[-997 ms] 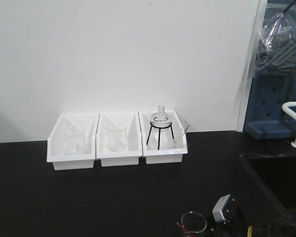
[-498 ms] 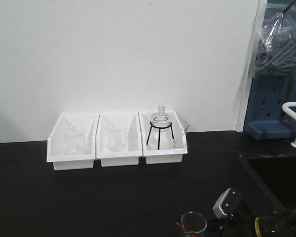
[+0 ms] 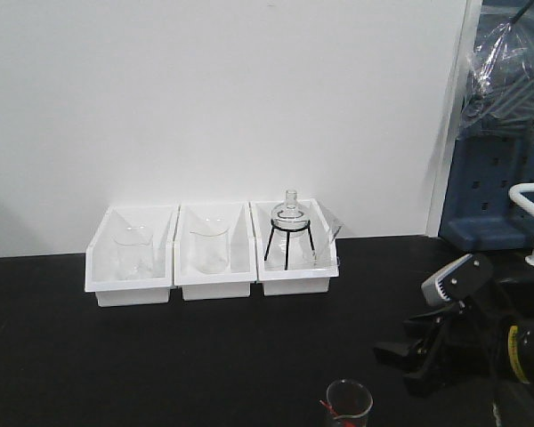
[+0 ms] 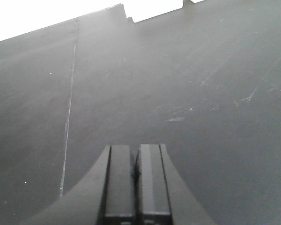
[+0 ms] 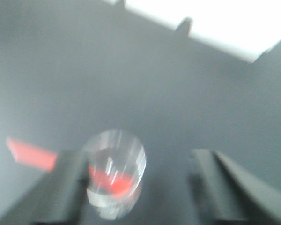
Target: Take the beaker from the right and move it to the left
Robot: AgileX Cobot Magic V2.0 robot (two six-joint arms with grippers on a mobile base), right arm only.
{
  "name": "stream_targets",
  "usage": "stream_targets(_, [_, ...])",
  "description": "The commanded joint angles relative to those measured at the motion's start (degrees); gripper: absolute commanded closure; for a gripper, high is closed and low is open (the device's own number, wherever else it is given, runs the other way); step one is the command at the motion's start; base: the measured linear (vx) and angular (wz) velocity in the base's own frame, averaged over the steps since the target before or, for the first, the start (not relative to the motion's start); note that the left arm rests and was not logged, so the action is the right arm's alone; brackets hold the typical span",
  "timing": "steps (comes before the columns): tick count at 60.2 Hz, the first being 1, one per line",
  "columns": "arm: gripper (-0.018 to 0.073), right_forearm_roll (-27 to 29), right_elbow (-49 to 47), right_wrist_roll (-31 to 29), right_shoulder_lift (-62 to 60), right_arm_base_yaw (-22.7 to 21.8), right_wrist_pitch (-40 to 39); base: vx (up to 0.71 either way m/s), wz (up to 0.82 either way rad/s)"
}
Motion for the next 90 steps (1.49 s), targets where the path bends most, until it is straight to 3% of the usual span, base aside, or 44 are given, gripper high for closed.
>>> stream_targets(1, [0.028, -1.2, -1.5, 4.4, -6.9, -0.3, 0.9, 0.0, 0.0])
stream_targets(8, [0.0476, -1.1, -1.5, 12.7, -12.5, -0.3, 1.2, 0.0, 0.0])
stream_targets(10, [0.0573, -1.2, -1.5, 15.9, -14.7, -0.3, 2.2, 0.0, 0.0])
stream_targets(21, [0.0567, -1.1, -1.5, 26.8, -23.3, -0.3, 7.9, 0.0, 0.0])
stream_targets(38, [0.0567, -1.1, -1.5, 27.0, -29.6, -0.3, 8.0, 0.0, 0.0])
stream_targets(66, [0.0567, -0.2, -1.5, 25.8, -29.6, -0.2, 10.6, 0.0, 0.0])
stream_targets(70, [0.0567, 7.1, -1.5, 19.0, -29.1, -0.1, 14.6, 0.0, 0.0])
stream_targets(74, [0.0567, 20.8, -1.5, 6.6, -28.7, -0.1, 19.8, 0.0, 0.0])
stream_targets(84, [0.0567, 64.4, -2.3, -39.9, -28.7, -0.1, 35.2, 0.0, 0.0])
stream_targets(90, [0.0567, 81.3, -3.6, -59.8, -28.8, -0.1, 42.8, 0.0, 0.0])
